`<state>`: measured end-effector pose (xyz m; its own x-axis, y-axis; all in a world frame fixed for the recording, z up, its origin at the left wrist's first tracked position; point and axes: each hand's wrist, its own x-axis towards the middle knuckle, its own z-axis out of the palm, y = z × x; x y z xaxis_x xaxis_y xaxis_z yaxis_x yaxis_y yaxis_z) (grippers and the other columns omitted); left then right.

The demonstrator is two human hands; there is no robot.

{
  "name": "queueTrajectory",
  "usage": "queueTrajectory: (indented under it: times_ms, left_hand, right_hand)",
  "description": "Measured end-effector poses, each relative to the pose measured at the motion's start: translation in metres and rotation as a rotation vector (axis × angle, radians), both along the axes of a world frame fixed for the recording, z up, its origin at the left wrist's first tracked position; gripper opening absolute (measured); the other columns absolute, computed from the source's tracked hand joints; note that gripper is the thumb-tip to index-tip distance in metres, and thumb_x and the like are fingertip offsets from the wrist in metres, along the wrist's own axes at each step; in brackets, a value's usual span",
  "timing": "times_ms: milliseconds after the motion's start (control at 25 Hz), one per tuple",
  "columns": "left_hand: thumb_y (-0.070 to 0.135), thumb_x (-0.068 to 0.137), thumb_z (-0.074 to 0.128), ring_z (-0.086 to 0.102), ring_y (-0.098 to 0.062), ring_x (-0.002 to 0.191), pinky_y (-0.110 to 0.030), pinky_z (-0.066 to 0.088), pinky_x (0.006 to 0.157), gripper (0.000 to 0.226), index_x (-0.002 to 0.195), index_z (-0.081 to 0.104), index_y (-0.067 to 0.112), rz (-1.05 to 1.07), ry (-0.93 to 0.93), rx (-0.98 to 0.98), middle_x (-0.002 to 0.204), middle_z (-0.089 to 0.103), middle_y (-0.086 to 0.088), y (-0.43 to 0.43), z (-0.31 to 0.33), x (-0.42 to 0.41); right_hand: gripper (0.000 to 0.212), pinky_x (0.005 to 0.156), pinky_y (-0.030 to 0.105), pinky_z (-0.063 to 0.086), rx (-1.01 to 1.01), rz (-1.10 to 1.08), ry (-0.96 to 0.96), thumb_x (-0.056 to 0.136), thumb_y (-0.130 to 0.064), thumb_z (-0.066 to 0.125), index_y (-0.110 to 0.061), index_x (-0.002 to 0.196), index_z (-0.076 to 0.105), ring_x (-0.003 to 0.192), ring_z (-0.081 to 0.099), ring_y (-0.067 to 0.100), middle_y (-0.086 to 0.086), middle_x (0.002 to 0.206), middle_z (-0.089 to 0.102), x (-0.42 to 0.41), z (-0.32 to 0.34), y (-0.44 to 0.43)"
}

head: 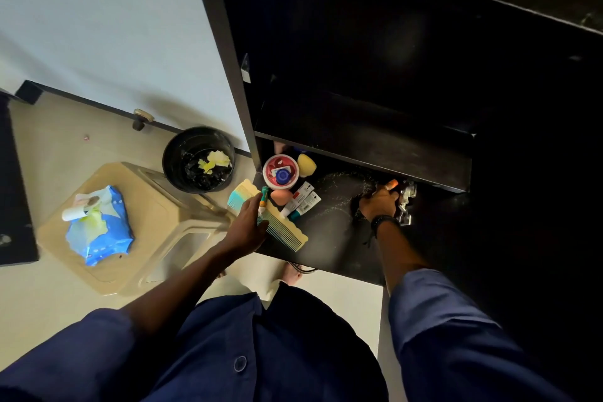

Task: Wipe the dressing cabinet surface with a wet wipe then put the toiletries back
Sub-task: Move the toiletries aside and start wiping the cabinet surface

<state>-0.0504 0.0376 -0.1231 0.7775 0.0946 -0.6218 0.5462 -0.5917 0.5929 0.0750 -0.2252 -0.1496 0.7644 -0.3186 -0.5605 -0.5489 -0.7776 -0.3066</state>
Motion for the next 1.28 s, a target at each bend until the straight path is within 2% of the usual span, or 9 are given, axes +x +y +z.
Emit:
queueTrajectory:
  times_ms: [80,160,240,400,520,720,880,1080,1280]
  left_hand:
    - [0.008,0.093,0.053,0.029,-0.033,0.140,-0.054,0.040,0.104,0.065,0.148,0.019,0.016,-0.027,-0.012,0.002,0.154,0.022,-0.011,0.002,0.001,0.002]
    - [0.009,0.093,0.053,0.028,-0.032,0.140,-0.054,0.039,0.105,0.064,0.147,0.020,0.016,-0.033,-0.018,0.010,0.154,0.023,-0.011,0.004,0.003,0.005]
    - [0.010,0.093,0.054,0.029,-0.032,0.140,-0.054,0.037,0.107,0.063,0.147,0.022,0.016,-0.035,-0.031,0.011,0.154,0.024,-0.011,0.005,0.003,0.007]
    - [0.011,0.093,0.053,0.029,-0.031,0.140,-0.052,0.036,0.108,0.063,0.147,0.021,0.014,-0.034,-0.032,0.013,0.154,0.024,-0.011,0.006,0.006,0.007]
    - [0.011,0.093,0.053,0.029,-0.031,0.140,-0.049,0.035,0.110,0.063,0.148,0.020,0.014,-0.032,-0.032,0.016,0.154,0.024,-0.012,0.008,0.009,0.007]
    - [0.011,0.093,0.054,0.029,-0.031,0.139,-0.051,0.037,0.108,0.064,0.147,0.020,0.015,-0.055,-0.034,-0.003,0.154,0.024,-0.011,0.012,0.010,0.004]
    - [0.012,0.093,0.053,0.030,-0.030,0.139,-0.049,0.039,0.107,0.064,0.148,0.020,0.013,-0.065,-0.038,0.012,0.154,0.024,-0.012,0.016,0.012,0.002]
    - [0.013,0.093,0.054,0.029,-0.031,0.140,-0.050,0.040,0.106,0.068,0.150,0.016,0.014,-0.057,-0.061,0.046,0.156,0.019,-0.010,0.016,0.020,0.016]
    - [0.012,0.092,0.055,0.028,-0.030,0.141,-0.047,0.039,0.108,0.069,0.150,0.016,0.015,-0.030,-0.072,0.048,0.156,0.019,-0.010,0.019,0.020,0.012]
  right_hand:
    - [0.089,0.108,0.045,0.036,-0.015,0.016,0.017,0.089,-0.024,0.058,-0.001,0.150,-0.002,0.129,0.042,0.043,0.027,0.148,0.026,0.001,-0.003,-0.001]
    - [0.067,0.103,0.043,0.039,-0.031,0.051,-0.064,0.090,-0.022,0.058,-0.002,0.145,0.026,0.123,0.047,0.042,0.026,0.138,0.043,-0.003,-0.005,-0.002]
    - [0.042,0.097,0.043,0.043,-0.051,0.080,-0.149,0.089,-0.020,0.059,-0.001,0.125,0.049,0.116,0.052,0.043,0.026,0.124,0.055,-0.010,-0.006,0.001]
    - [0.010,0.085,0.042,0.051,0.179,-0.068,-0.258,0.082,-0.011,0.066,-0.009,0.091,0.063,0.095,0.064,0.036,0.020,0.096,0.067,-0.028,-0.005,0.025]
    - [0.031,0.073,0.038,0.054,0.531,-0.224,-0.264,0.075,0.001,0.073,-0.022,0.083,0.053,0.071,0.065,0.013,0.009,0.080,0.065,-0.038,-0.003,0.045]
    - [0.041,0.082,0.037,0.056,0.684,-0.251,-0.140,0.073,-0.002,0.077,-0.016,0.107,0.060,0.089,0.064,0.021,0.004,0.090,0.066,-0.038,-0.005,0.071]
    - [0.012,0.064,0.022,0.044,0.411,-0.080,-0.264,0.079,-0.010,0.073,-0.012,0.078,0.062,0.076,0.059,0.020,0.006,0.080,0.064,-0.025,0.009,0.082]
    - [0.019,0.078,0.036,0.050,0.260,0.064,-0.346,0.087,-0.015,0.065,0.004,0.090,0.069,0.087,0.066,0.033,0.024,0.089,0.070,0.001,0.010,0.092]
    - [0.019,0.090,0.040,0.050,0.248,0.240,-0.342,0.093,-0.014,0.057,0.002,0.093,0.065,0.096,0.065,0.034,0.022,0.096,0.070,0.010,0.004,0.098]
